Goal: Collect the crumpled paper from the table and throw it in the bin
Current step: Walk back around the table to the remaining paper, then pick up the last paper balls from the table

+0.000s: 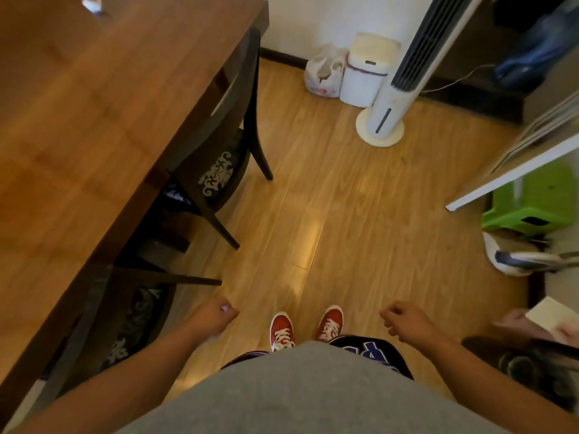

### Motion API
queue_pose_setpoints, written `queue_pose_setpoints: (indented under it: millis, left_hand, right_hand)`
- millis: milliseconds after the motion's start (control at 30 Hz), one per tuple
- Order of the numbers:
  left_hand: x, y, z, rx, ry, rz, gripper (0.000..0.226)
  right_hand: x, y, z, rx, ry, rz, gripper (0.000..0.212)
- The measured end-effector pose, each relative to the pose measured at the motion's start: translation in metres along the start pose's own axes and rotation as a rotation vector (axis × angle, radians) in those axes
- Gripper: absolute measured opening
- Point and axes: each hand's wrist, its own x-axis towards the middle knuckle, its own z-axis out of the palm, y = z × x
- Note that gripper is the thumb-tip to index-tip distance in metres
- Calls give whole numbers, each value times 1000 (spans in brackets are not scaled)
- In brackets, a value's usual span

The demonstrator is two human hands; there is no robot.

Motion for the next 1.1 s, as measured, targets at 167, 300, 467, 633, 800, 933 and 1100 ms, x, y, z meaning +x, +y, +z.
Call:
queue_pose_setpoints:
  millis: [167,300,467,633,800,933,1100]
  left_hand:
    - [40,93,-29,-55,13,71,20]
    - [70,153,-45,-107,14,91,20]
    - [93,183,-67,-191,46,-8,19]
    - [93,182,-89,-216,98,-89,23]
    - [80,217,-117,-263,215,-79,16]
    - [67,261,-159,-297,216,51,10]
    - [62,303,-235,-426,330,250,14]
  right_hand:
    - [48,-10,-47,-24,-2,51,25]
    - [103,-30,-85,-42,-26,57,27]
    - [165,-100,-136,-141,-76,-22,26]
    - [198,-215,-175,-308,-161,-224,21]
    - [207,-337,-187,-308,-234,-476,13]
    - [199,-426,-185,-297,-307,-640,19]
    - [177,-526,-183,-294,-384,-838,9]
